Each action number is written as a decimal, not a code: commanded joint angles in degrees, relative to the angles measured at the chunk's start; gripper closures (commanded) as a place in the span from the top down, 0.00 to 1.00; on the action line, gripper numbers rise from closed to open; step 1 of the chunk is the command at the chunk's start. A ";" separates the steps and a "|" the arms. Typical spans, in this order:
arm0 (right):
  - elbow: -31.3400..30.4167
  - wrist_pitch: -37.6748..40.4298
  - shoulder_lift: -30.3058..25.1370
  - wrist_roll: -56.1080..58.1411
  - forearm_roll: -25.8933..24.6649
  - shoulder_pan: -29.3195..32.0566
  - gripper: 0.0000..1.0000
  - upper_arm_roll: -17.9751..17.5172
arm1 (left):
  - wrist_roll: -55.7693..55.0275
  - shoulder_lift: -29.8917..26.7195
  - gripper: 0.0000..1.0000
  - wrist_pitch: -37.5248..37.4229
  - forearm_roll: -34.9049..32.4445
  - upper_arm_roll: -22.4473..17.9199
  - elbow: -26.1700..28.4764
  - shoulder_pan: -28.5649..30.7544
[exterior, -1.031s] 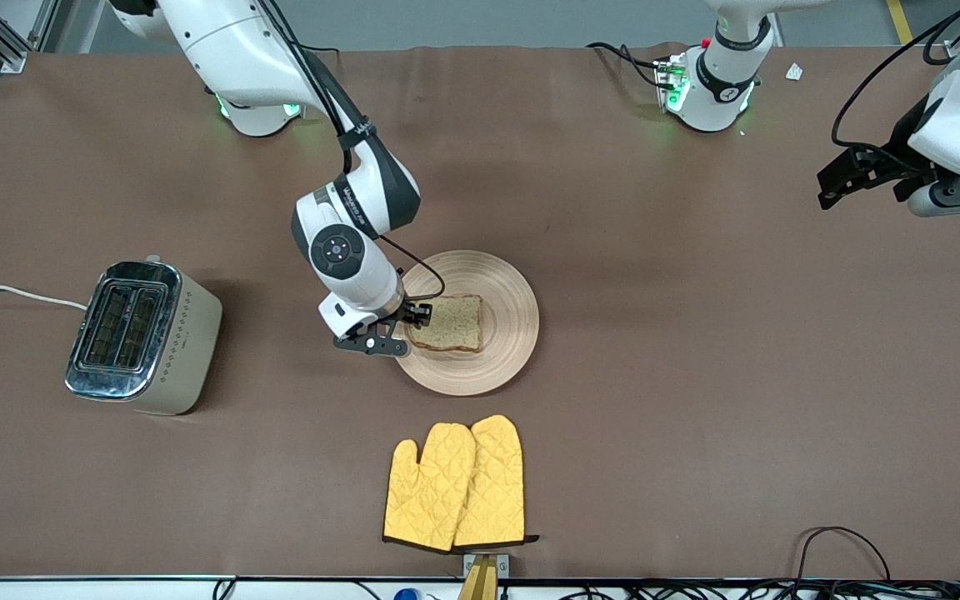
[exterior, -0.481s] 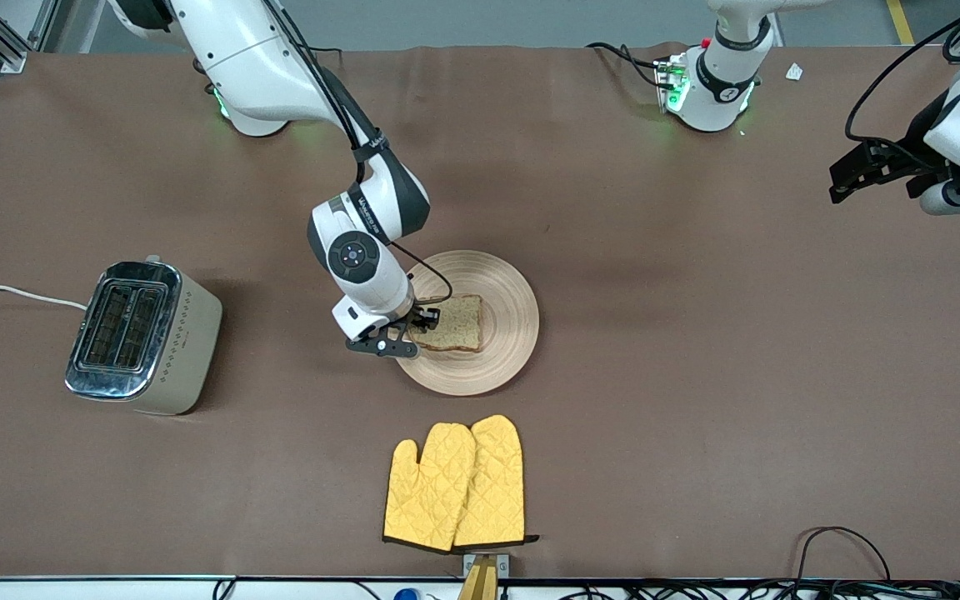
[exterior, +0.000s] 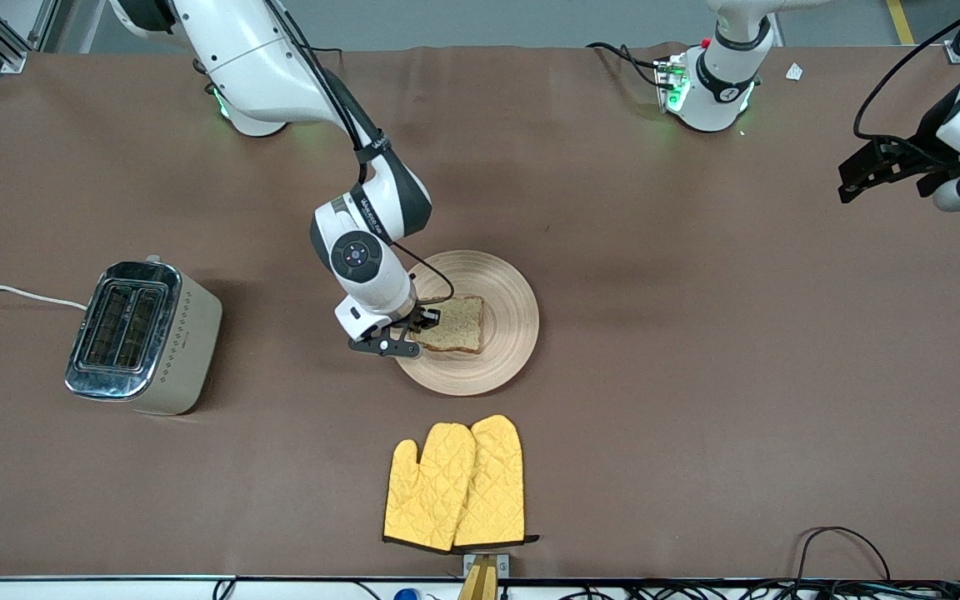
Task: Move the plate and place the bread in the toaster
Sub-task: 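Grasp the bread slice with the right gripper and lift it, then carry the bread with the right gripper above the toaster slot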
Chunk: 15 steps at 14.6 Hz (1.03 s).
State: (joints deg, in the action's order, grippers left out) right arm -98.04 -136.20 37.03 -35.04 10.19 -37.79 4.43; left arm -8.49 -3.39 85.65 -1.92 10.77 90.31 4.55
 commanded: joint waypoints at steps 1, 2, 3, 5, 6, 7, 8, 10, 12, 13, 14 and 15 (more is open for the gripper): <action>0.04 0.05 0.06 0.05 0.53 -0.88 0.00 0.58 | 0.84 1.19 1.00 -1.36 -0.98 -0.13 -2.15 -0.07; 0.13 0.66 -0.11 0.05 0.44 -0.80 0.00 0.67 | 0.84 1.28 1.00 -1.36 -0.89 -0.13 -2.15 0.02; 0.74 3.02 -0.55 0.05 0.18 -0.80 0.00 1.02 | 0.84 1.28 1.00 -1.36 -0.89 -0.39 -2.15 0.10; 4.25 11.70 -1.77 -0.21 -3.31 -0.80 0.00 2.24 | 0.32 0.85 1.00 -1.36 -0.97 -0.57 -1.89 0.63; 6.61 16.35 -2.39 -0.21 -5.86 -0.80 0.00 2.60 | 0.84 0.93 1.00 -1.36 -0.98 -0.57 -1.80 0.46; 9.16 20.93 -2.83 -0.30 -8.23 -0.54 0.00 2.86 | 1.10 1.10 1.00 -1.36 -0.80 -0.66 -1.63 0.54; 12.49 26.37 -3.10 -0.30 -10.69 -0.19 0.00 3.13 | 1.11 0.93 1.00 -1.28 -0.89 -1.79 -1.45 -0.15; 19.09 36.21 -3.10 0.40 -15.70 -0.01 0.00 4.36 | 1.02 0.84 1.00 -1.27 -0.89 -2.68 -1.36 -1.04; 22.45 42.74 -3.01 1.80 -22.64 0.26 0.00 4.54 | 0.84 0.76 1.00 -1.36 -0.89 -2.68 -1.27 -0.95; 23.07 45.20 -3.10 4.16 -25.98 0.34 0.00 4.71 | 0.76 0.58 1.00 -1.36 -0.89 -2.68 -1.27 -1.04; 23.34 47.84 -3.10 6.97 -29.58 0.43 0.00 4.89 | 0.67 0.58 1.00 -1.36 -0.89 -3.03 -1.19 -1.04; 23.34 50.65 -3.27 10.13 -33.88 0.61 0.00 4.89 | 0.75 0.67 1.00 -1.36 -0.89 -3.29 -1.18 -1.12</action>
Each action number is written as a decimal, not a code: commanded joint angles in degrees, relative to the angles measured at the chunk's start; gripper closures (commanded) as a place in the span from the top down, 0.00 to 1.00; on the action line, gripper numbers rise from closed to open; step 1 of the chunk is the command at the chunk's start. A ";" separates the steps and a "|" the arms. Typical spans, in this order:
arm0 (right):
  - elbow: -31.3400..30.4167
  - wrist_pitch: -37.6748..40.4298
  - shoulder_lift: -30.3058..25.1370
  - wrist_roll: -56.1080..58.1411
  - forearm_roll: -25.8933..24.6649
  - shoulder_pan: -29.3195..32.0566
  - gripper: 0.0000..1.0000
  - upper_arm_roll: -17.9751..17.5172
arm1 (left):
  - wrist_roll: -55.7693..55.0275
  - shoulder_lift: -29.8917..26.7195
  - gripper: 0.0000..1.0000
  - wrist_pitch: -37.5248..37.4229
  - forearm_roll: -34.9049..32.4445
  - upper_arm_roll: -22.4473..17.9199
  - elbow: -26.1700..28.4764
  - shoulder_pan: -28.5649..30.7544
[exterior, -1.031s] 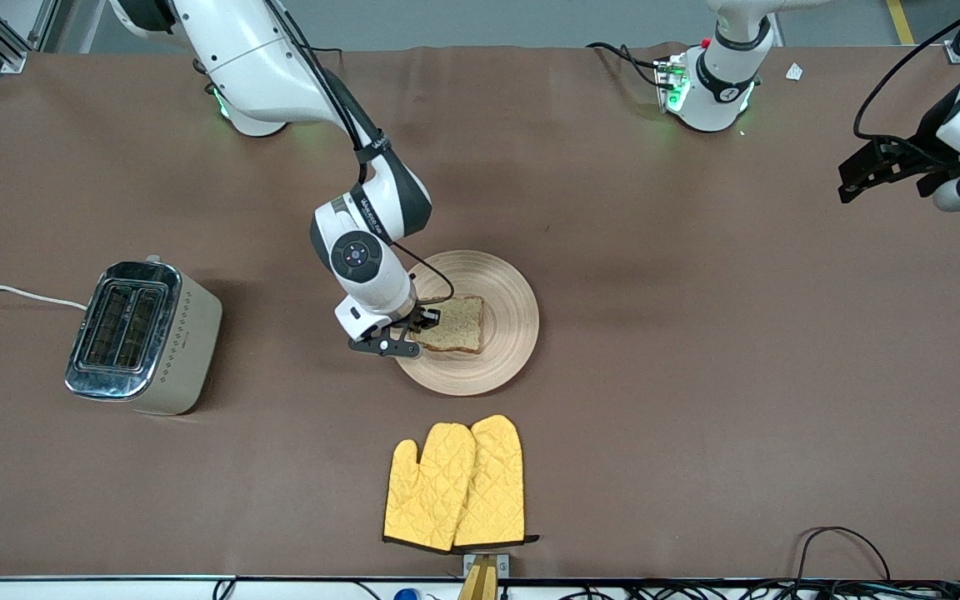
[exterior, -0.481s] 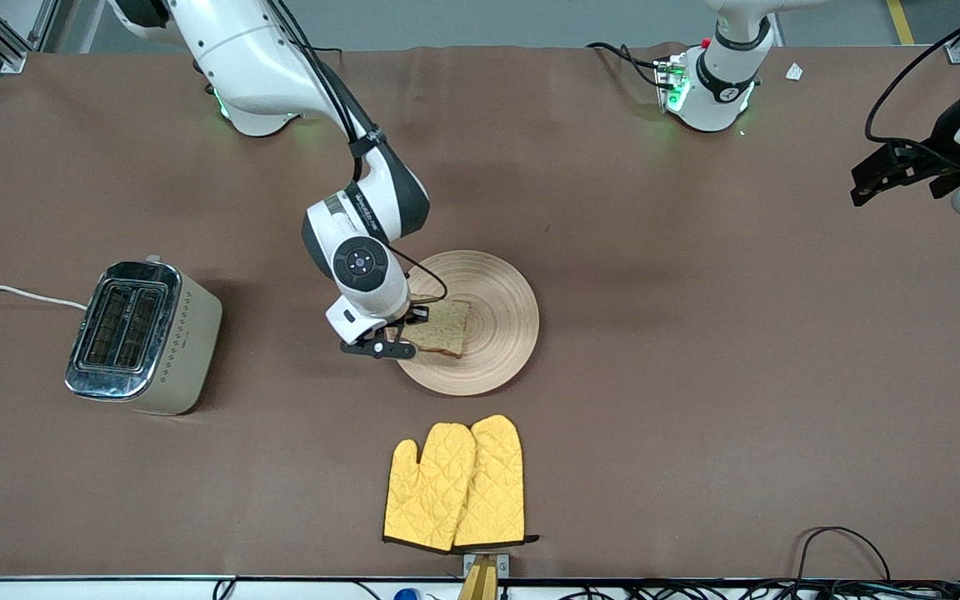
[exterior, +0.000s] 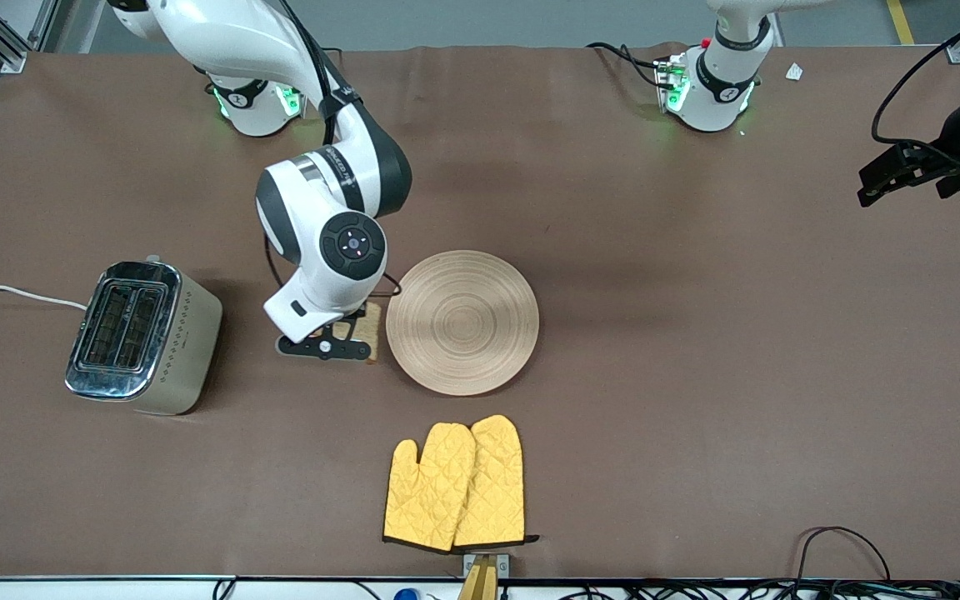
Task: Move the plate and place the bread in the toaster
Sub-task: 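Carry the bread with the right gripper above the toaster slot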
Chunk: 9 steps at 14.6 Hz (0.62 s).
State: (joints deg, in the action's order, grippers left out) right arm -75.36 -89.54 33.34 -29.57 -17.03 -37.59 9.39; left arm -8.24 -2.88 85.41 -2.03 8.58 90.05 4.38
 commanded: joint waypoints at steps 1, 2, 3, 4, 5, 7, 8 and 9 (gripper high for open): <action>0.66 6.02 -0.20 6.00 -9.66 0.93 0.00 -0.08 | 0.42 0.15 1.00 -1.12 -0.79 -1.19 -0.93 -1.13; 0.66 7.78 -0.99 7.15 -11.95 1.64 0.00 -0.17 | -0.02 0.07 1.00 -1.21 -0.87 -1.20 -0.93 -1.21; 0.66 9.37 -1.34 8.90 -13.80 2.43 0.00 -0.08 | -0.02 -0.02 1.00 -1.21 -0.79 -1.20 -0.67 -1.65; 0.57 11.47 -1.43 11.26 -16.08 2.87 0.00 0.10 | -0.19 -0.11 1.00 -1.21 -0.79 -1.20 -0.49 -1.92; 0.57 13.32 -1.52 12.94 -18.19 2.96 0.00 0.79 | -0.11 -0.11 1.00 -1.21 -0.79 -1.20 -0.49 -1.92; 0.57 15.26 -1.61 16.11 -21.45 2.96 0.00 3.16 | -0.20 -0.11 1.00 -1.39 -0.70 -1.20 -0.40 -2.53; 0.66 15.44 -1.87 17.51 -21.64 2.96 0.00 5.26 | -0.20 -0.11 1.00 -1.56 -0.61 -1.28 -0.40 -2.80; 0.66 15.53 -1.96 17.96 -21.55 2.87 0.00 7.20 | -0.20 -0.02 1.00 -1.56 -0.52 -1.63 -0.40 -3.58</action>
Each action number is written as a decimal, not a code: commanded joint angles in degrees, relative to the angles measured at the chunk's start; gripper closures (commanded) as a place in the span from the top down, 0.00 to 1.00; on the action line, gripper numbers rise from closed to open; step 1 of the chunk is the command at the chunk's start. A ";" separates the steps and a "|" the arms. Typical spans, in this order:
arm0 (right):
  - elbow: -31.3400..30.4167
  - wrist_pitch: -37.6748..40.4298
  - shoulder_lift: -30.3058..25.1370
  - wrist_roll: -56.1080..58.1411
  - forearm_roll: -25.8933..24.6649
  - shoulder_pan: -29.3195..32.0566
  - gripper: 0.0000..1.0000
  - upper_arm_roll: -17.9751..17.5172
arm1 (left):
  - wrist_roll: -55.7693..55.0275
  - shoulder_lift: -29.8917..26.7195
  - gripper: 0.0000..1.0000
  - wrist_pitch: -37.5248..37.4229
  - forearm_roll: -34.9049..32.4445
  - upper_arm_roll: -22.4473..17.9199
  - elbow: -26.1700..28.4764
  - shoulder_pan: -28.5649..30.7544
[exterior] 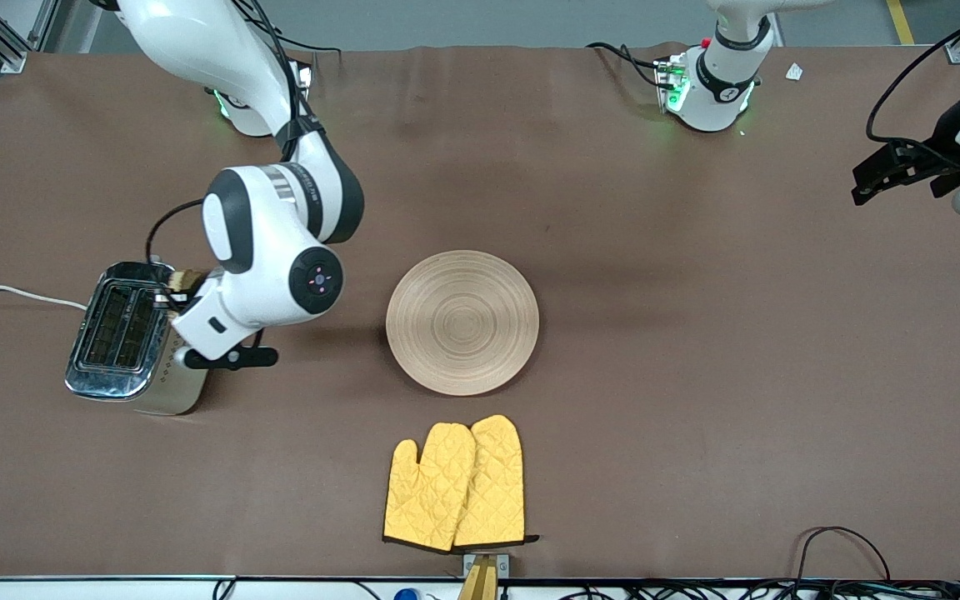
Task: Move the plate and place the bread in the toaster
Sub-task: 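Carry the bread with the right gripper above the toaster slot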
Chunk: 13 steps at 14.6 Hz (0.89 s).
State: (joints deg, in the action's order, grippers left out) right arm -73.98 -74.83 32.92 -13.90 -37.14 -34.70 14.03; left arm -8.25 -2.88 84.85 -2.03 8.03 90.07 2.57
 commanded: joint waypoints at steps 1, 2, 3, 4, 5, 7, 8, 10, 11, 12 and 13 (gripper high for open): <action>-0.82 0.83 -1.63 2.56 -1.53 -0.02 0.00 3.98 | -0.19 -0.11 1.00 -1.00 -0.52 -2.04 -0.42 -2.91; -0.82 0.83 -1.63 2.57 -1.79 0.07 0.00 4.95 | -0.19 -0.11 1.00 -1.00 -0.35 -3.09 -0.25 -3.96; -0.91 0.83 -1.63 2.65 -3.10 0.16 0.00 6.00 | -0.10 -0.11 1.00 -1.00 0.09 -3.80 -0.07 -4.06; -1.43 0.65 -1.63 2.65 -4.16 0.59 0.00 6.45 | -0.10 -0.11 1.00 -0.91 0.35 -3.89 0.11 -4.06; -1.52 0.30 -1.54 2.57 -4.34 1.55 0.00 6.45 | -0.28 -0.11 1.00 -0.91 0.53 -3.81 0.19 -4.06; -1.44 -0.14 -1.37 2.04 -4.52 3.05 0.00 6.45 | -0.37 -0.11 1.00 -0.48 0.53 -3.54 0.37 -3.97; -1.52 -0.57 -1.36 1.60 -4.44 3.67 0.00 6.54 | -0.37 -0.11 1.00 0.31 0.44 -3.28 0.81 -3.80; -2.74 -2.24 -1.28 -0.41 -4.43 4.99 0.00 6.63 | -0.37 -0.02 1.00 1.02 0.53 -1.88 0.99 -3.10; -3.27 -2.77 -1.19 -1.90 -4.35 5.08 0.00 6.54 | -0.37 -0.02 1.00 1.02 0.53 -0.74 0.99 -2.23; -3.63 -2.95 -1.10 -3.48 -4.17 5.08 0.00 6.54 | -0.28 -0.02 1.00 0.93 0.44 0.84 0.99 -0.82; -3.89 -2.95 -1.01 -4.98 -3.74 4.90 0.00 6.45 | -0.28 -0.02 1.00 1.02 0.44 2.07 0.99 0.41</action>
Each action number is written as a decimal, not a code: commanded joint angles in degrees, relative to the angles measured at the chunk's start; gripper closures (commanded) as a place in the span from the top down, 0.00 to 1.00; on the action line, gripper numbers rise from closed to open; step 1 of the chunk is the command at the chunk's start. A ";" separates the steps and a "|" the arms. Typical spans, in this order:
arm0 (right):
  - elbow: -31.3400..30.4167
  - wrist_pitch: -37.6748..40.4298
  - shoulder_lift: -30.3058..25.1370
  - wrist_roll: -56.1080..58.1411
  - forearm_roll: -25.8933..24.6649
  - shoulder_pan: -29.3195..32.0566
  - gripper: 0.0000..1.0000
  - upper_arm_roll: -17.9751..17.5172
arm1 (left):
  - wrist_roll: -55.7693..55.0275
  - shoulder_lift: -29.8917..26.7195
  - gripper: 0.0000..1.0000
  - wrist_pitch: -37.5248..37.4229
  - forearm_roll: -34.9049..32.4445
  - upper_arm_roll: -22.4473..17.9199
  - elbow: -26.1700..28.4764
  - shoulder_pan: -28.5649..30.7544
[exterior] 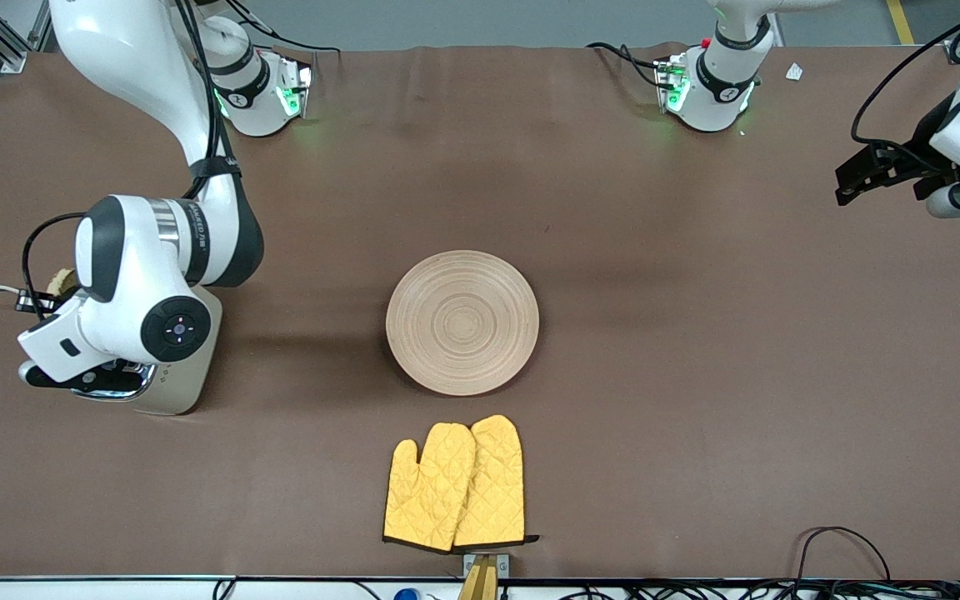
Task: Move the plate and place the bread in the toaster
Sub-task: 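Carry the bread with the right gripper above the toaster slot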
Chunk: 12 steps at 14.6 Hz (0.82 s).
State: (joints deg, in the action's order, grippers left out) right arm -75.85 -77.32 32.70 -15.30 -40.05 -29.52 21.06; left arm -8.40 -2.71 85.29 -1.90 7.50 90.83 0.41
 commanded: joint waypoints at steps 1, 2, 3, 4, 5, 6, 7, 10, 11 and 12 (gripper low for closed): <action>-2.90 -1.16 -0.70 -4.99 -0.82 -0.28 0.00 -0.58 | -0.22 -0.19 1.00 0.58 0.32 4.09 0.23 3.79; -4.12 -2.99 -0.70 -5.52 -0.82 -0.19 0.01 -0.58 | -0.22 -0.19 1.00 0.58 0.32 4.88 0.23 4.68; -5.18 -4.05 -0.70 -5.88 -0.74 -0.19 0.01 -0.58 | -0.13 -0.19 1.00 0.58 0.40 5.24 0.23 4.77; -5.54 -4.33 -0.70 -7.45 -0.65 -0.19 0.01 -0.58 | -0.22 -0.19 1.00 0.58 0.40 5.24 0.23 4.69; -6.32 -4.50 -0.62 -8.24 -0.56 -0.27 0.01 -0.58 | -0.22 -0.19 1.00 0.50 0.32 5.33 0.14 4.77; -7.46 -5.46 -0.62 -8.69 -0.56 -0.36 0.01 -0.66 | -0.13 -0.10 1.00 0.50 0.40 5.33 0.05 4.69; -8.34 -6.34 -0.62 -9.56 -0.56 -0.45 0.01 -0.66 | -0.13 0.07 1.00 0.50 0.40 5.33 -0.04 4.42; -8.88 -7.49 -0.35 -11.41 -0.21 -0.10 0.03 -0.75 | -0.04 0.07 1.00 0.50 0.40 5.33 -0.04 4.33; -8.79 -7.93 -0.26 -12.46 1.10 -0.10 0.17 -0.75 | 0.31 0.07 1.00 0.50 0.40 5.33 0.05 4.59; -8.62 -8.11 -0.26 -12.73 1.72 0.07 0.47 -0.75 | 0.40 0.16 1.00 0.50 0.40 5.33 -0.12 4.68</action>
State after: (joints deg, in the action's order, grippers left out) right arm -83.54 -84.83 33.36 -26.14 -39.33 -29.70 20.65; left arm -8.49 -2.64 85.34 -1.90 12.43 90.87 4.42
